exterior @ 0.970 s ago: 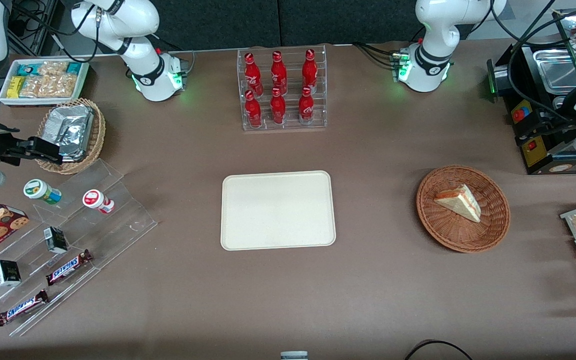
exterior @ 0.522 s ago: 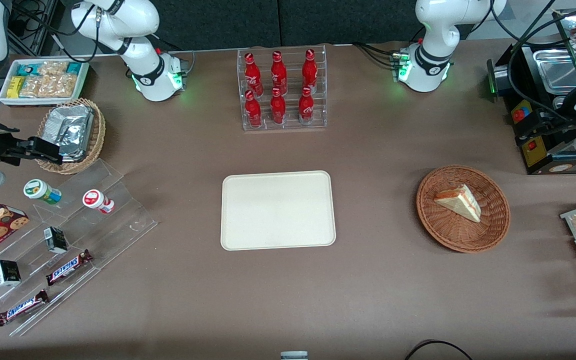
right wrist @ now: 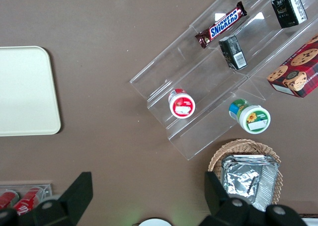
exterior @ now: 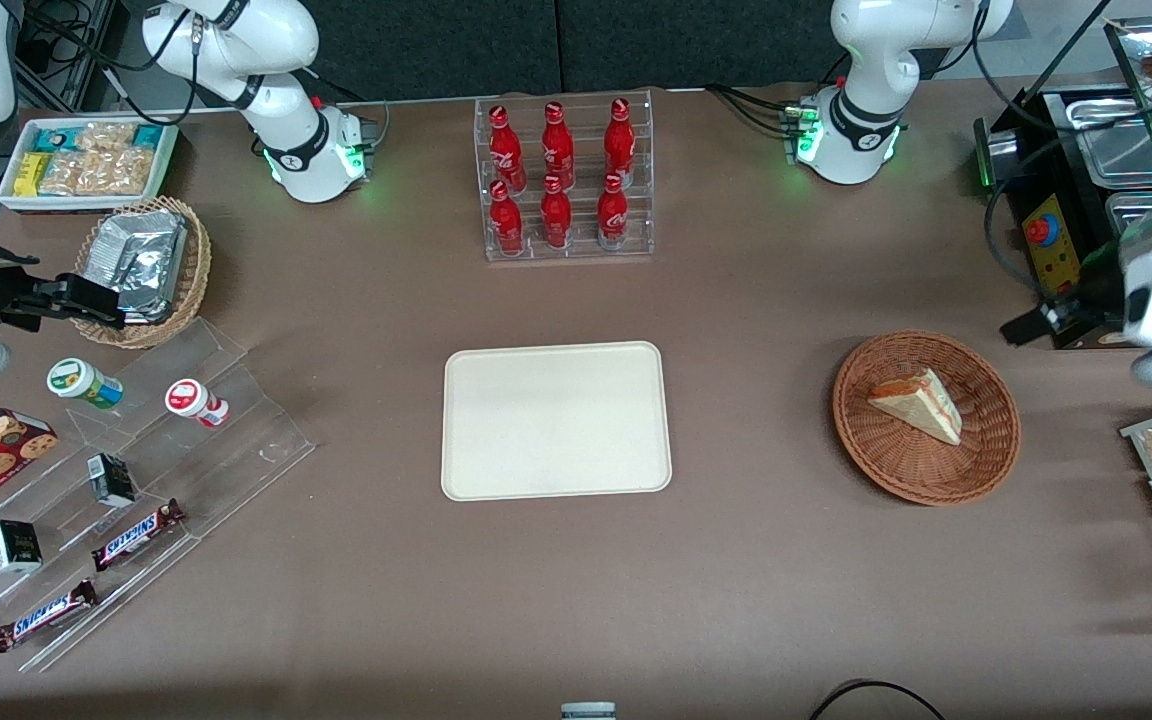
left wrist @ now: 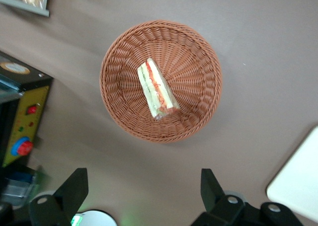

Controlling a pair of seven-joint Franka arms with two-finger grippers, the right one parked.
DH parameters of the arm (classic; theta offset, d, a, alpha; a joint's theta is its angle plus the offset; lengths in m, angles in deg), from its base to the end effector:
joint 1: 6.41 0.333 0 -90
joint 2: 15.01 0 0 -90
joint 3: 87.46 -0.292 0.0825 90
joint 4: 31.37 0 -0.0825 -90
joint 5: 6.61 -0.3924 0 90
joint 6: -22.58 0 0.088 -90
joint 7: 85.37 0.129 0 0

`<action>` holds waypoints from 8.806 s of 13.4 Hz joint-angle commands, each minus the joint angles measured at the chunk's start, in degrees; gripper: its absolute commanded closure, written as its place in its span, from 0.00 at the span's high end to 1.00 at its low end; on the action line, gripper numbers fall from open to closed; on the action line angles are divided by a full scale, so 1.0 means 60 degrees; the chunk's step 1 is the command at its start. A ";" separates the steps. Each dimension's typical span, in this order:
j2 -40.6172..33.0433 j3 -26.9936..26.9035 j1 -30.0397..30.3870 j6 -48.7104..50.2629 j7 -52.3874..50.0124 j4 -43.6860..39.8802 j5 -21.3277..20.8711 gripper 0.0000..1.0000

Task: Place sandwich from basket to tray

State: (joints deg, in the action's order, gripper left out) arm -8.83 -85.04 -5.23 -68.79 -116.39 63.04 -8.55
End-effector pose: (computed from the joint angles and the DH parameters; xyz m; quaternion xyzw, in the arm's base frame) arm 0.5805 -0.0074 0.4821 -0.9637 -0.2543 0.0731 0.0363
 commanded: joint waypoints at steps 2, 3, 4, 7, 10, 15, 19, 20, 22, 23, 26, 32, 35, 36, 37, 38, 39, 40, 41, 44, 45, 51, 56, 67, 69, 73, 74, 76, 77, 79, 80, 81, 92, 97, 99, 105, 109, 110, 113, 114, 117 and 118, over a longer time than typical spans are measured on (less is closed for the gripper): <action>-0.0033 0.0007 -0.0006 -0.2592 -0.2193 0.2144 0.0060 1.00; -0.0018 0.0007 -0.0006 -0.3179 -0.2446 0.2657 0.0060 1.00; -0.0018 0.0007 0.0023 -0.3693 -0.2550 0.3127 0.0075 1.00; 0.0200 -0.0110 0.0212 -0.4720 -0.2886 0.3950 0.0090 1.00; 0.0669 -0.0110 0.0243 -0.5206 -0.3224 0.4127 0.0104 1.00; 0.1095 -0.0110 0.0389 -0.6346 -0.3239 0.4711 0.0133 1.00; 0.1665 -0.0110 0.0433 -0.7211 -0.3239 0.4845 0.0339 1.00; 0.1797 -0.0110 0.0433 -0.7373 -0.3239 0.4932 0.0339 1.00; 0.2017 -0.0110 0.0433 -0.7521 -0.3239 0.5006 0.0310 1.00; 0.2105 -0.0110 0.0419 -0.7608 -0.3239 0.5035 0.0309 1.00; 0.2325 -0.0110 0.0360 -0.7755 -0.3195 0.5021 0.0236 0.69; 0.1595 -0.0023 0.0316 -0.6313 -0.3049 0.4365 0.0236 0.10; 0.1359 0.0795 0.0316 -0.3882 -0.3092 0.2640 0.0309 0.10; 0.1417 0.1175 0.0316 -0.3105 -0.3180 0.1908 0.0338 0.10; 0.1461 0.1629 0.0316 -0.2474 -0.3224 0.1335 0.0339 0.13; 0.1476 0.2068 0.0316 -0.2076 -0.3399 0.0953 0.0353 0.13; 0.1490 0.2551 0.0302 -0.1898 -0.3690 0.0673 0.0339 0.13; 0.1577 0.3078 0.0229 -0.1853 -0.3954 0.0438 0.0310 0.13; 0.1723 0.3489 0.0069 -0.1852 -0.4029 0.0204 0.0280 0.13; 0.2031 0.3728 -0.1232 -0.1852 -0.4016 -0.0441 0.0163 0.13; 0.2177 0.3728 -0.1599 -0.1867 -0.3943 -0.0660 0.0134 0.13; 0.4869 0.3699 -0.3869 -0.1984 -0.3913 -0.3279 -0.0890 0.13; 0.6542 0.3684 -0.4692 -0.3342 -0.3345 -0.4237 -0.1798 0.13; 0.8697 0.3494 -0.5250 -0.4753 -0.2696 -0.5057 -0.2811 0.17; 0.8668 0.3479 -0.5250 -0.4753 -0.2814 -0.5057 -0.2811 0.46; 0.8143 0.3479 -0.5148 -0.4053 -0.2990 -0.5115 -0.2782 1.00; 0.7880 0.3479 -0.5090 -0.3788 -0.3005 -0.5116 -0.2680 1.00; 0.7091 0.3537 -0.4565 -0.2852 -0.2860 -0.4999 -0.2038 1.00; 0.6666 0.3566 -0.4301 -0.2442 -0.2728 -0.4723 -0.1759 1.00; 0.5466 0.3581 -0.3584 -0.2160 -0.2027 -0.3452 -0.0998 1.00; 0.5025 0.3581 -0.3247 -0.2174 -0.1690 -0.2880 -0.0762 1.00; 0.4586 0.3581 -0.2895 -0.2276 -0.1440 -0.2280 -0.0687 1.00; 0.0674 0.3567 0.1161 -0.3112 0.3068 0.2556 -0.0116 1.00; -0.1188 0.3464 0.2877 -0.2543 0.4786 0.3000 0.0660 1.00; -0.1613 0.3464 0.3230 -0.1871 0.4876 0.2679 0.0676 1.00; -0.1673 0.3259 0.3319 -0.0256 0.5154 0.0906 0.0646 1.00; -0.1586 0.1642 0.1643 0.0052 0.5154 0.0334 0.0602 1.00; -0.1586 0.0763 0.0793 0.0067 0.5154 0.0319 0.0573 1.00; -0.1600 -0.0446 -0.0416 0.0067 0.5140 0.0174 0.0544 1.00; -0.1586 -0.0447 -0.0416 0.0081 0.5111 0.0056 0.0529 1.00; -0.1571 -0.0462 -0.0402 0.0665 0.5139 -0.0441 0.0515 1.00; -0.1571 -0.0447 -0.0402 0.0812 0.5140 -0.0472 0.0515 1.00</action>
State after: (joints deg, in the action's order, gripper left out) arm -18.90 -86.77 -6.55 -66.91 -86.03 62.86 -5.40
